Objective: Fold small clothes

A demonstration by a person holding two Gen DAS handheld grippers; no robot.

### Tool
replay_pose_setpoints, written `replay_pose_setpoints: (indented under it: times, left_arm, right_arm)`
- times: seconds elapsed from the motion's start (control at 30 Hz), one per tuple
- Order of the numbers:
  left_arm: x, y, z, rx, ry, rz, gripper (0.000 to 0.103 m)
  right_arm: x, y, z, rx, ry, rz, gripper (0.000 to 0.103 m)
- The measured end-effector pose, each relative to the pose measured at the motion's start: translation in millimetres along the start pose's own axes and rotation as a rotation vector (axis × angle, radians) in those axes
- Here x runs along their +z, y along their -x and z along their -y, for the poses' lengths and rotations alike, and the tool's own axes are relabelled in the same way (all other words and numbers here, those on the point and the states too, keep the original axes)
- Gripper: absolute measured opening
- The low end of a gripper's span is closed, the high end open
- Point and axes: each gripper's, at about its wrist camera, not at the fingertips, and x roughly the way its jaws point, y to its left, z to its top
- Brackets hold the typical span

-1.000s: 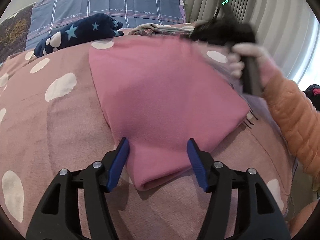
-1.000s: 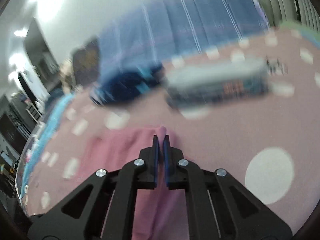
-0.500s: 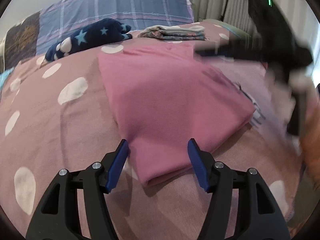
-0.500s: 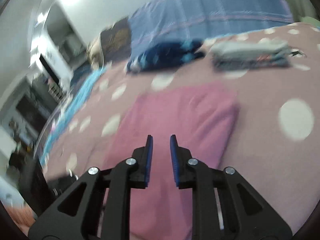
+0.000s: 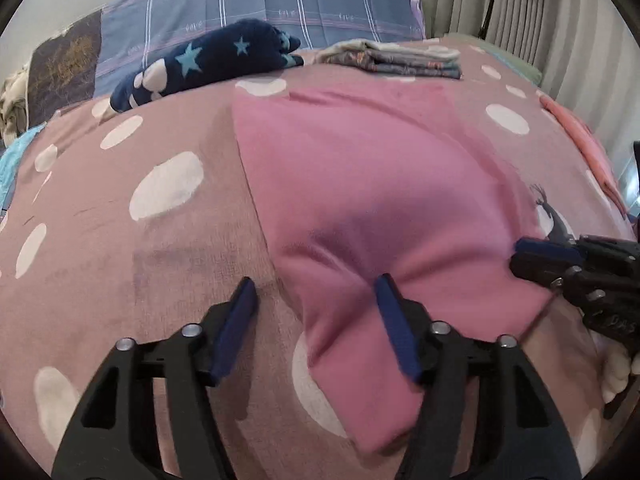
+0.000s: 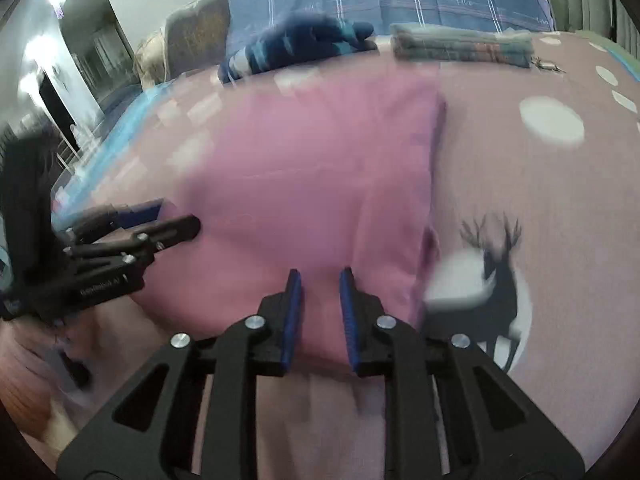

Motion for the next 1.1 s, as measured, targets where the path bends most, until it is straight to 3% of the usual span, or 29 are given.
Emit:
replay_pose_setpoints:
  times: [0.17, 0.27, 0.37, 0.47, 0.5, 0.53, 0.6, 0.77, 0.87, 0.9, 0.93, 1.0, 1.03, 1.1]
  left_arm:
    - [-2, 12, -17, -0.015, 0.082, 0.003, 0.068]
    - [2, 27, -21, -0.005, 0.074, 0.039, 0.068]
    - [25, 30, -24, 0.002, 0.041, 0.08, 0.068]
    - [55, 19, -30, 0.015, 0.04, 0.103, 0.066]
    - [67, 10, -35, 0.004, 0.068, 0.096, 0.048]
    - [76, 2, -40, -0.017, 0.095, 0.075, 0.021]
    - [90, -15, -49, -0.078, 0.153, 0.035, 0.009]
    - [110, -51, -70, -0.104, 0.26, 0.008, 0.009]
    - [107, -71, -79, -0.06, 0.274, -0.014, 0.01]
    - [104, -78, -82, -0.043, 0.276, -0.032, 0.015]
    - [97, -83, -83, -0.048, 0.272, -0.019, 0.015]
    - [94, -80, -84, -0.051, 0.263, 0.005, 0.015]
    - [94, -80, -83, -0.046, 0.26, 0.006, 0.015]
    - [95, -78, -82, -0.036, 0.253, 0.01, 0.015]
  right_arm:
    - [12, 5, 5, -0.018, -0.056, -0.014, 0.015]
    - [10, 17, -11, 0.089, -0.049, -0.005, 0.016]
    - [7, 19, -25, 0.076, 0.013, -0.017, 0.018]
    - [23, 19, -19, 0.096, -0.024, -0.013, 0.018]
    - [39, 18, -15, 0.08, -0.028, 0.006, 0.019]
    - [49, 17, -13, 0.072, -0.022, 0.016, 0.019]
    - [76, 8, -8, 0.042, -0.026, 0.026, 0.022]
    - [144, -38, -7, 0.052, 0.01, -0.005, 0.022]
    - [176, -77, -7, 0.158, -0.016, -0.071, 0.022]
    - [183, -96, -5, 0.179, -0.035, -0.112, 0.022]
    - [186, -111, -4, 0.153, -0.039, -0.142, 0.022]
    - [189, -142, 2, -0.007, 0.001, -0.165, 0.005]
    - [191, -151, 7, -0.04, 0.017, -0.148, 0.0]
    - [197, -155, 21, 0.006, -0.063, -0.127, 0.0]
